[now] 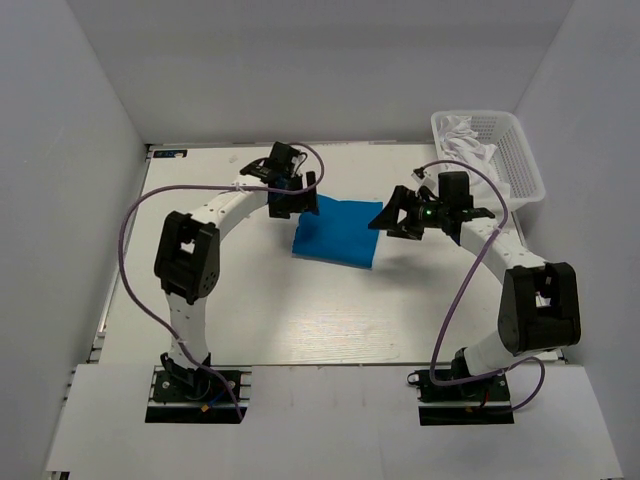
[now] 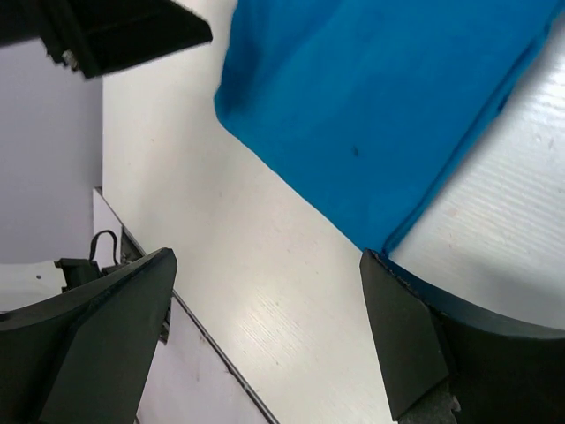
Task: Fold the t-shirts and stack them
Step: Put the neatly folded tshirt into the corner of the board with the left arm
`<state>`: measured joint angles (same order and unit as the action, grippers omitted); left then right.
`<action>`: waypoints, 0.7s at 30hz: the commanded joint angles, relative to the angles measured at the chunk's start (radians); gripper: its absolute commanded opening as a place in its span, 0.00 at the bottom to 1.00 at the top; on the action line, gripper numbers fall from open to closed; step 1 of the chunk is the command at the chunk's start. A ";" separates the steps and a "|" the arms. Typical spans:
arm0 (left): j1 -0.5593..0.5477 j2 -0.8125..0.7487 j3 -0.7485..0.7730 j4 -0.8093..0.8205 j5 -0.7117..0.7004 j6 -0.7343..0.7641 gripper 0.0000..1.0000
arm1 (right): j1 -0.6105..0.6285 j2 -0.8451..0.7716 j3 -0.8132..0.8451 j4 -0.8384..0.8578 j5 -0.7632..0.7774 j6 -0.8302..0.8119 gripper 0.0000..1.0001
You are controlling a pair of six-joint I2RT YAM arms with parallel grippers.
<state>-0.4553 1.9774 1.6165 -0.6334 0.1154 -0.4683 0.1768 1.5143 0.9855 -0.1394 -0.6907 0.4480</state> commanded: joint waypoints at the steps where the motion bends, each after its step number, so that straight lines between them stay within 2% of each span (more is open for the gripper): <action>1: 0.003 0.076 0.086 -0.115 -0.134 0.023 0.90 | -0.003 -0.025 0.013 -0.088 0.033 -0.051 0.90; 2: 0.003 0.098 0.112 -0.142 -0.146 0.023 0.85 | -0.007 -0.025 0.024 -0.107 0.039 -0.055 0.90; 3: -0.011 0.118 0.144 -0.161 -0.164 0.013 0.85 | -0.004 -0.025 0.033 -0.121 0.049 -0.069 0.90; 7: -0.020 0.169 0.114 -0.128 -0.123 0.004 0.72 | -0.005 -0.035 0.038 -0.129 0.065 -0.071 0.90; 8: -0.020 0.190 0.114 -0.127 -0.123 0.003 0.68 | -0.008 -0.034 0.042 -0.132 0.065 -0.071 0.90; 10: -0.020 0.210 0.128 -0.137 -0.123 -0.007 0.54 | -0.005 -0.037 0.047 -0.147 0.063 -0.072 0.90; 11: -0.020 0.210 0.128 -0.137 -0.123 -0.007 0.54 | -0.005 -0.042 0.047 -0.150 0.063 -0.075 0.90; 13: -0.020 0.219 0.128 -0.126 -0.112 0.003 0.45 | -0.007 -0.048 0.045 -0.154 0.092 -0.077 0.90; 14: -0.020 0.219 0.128 -0.126 -0.094 0.003 0.38 | -0.007 -0.055 0.044 -0.158 0.103 -0.075 0.90; 15: -0.020 0.209 0.112 -0.106 -0.080 0.017 0.23 | -0.008 -0.058 0.044 -0.164 0.114 -0.081 0.90; 16: -0.020 0.199 0.099 -0.091 -0.080 0.017 0.14 | -0.011 -0.062 0.047 -0.172 0.153 -0.081 0.90; 17: -0.020 0.189 0.073 -0.059 -0.071 0.028 0.01 | -0.011 -0.069 0.048 -0.175 0.163 -0.081 0.90; 21: 0.001 0.150 0.048 -0.005 -0.071 0.075 0.00 | -0.023 -0.075 0.051 -0.177 0.207 -0.077 0.90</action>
<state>-0.4686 2.1818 1.6913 -0.6804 0.0513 -0.4404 0.1673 1.4662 0.9878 -0.3004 -0.5323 0.3840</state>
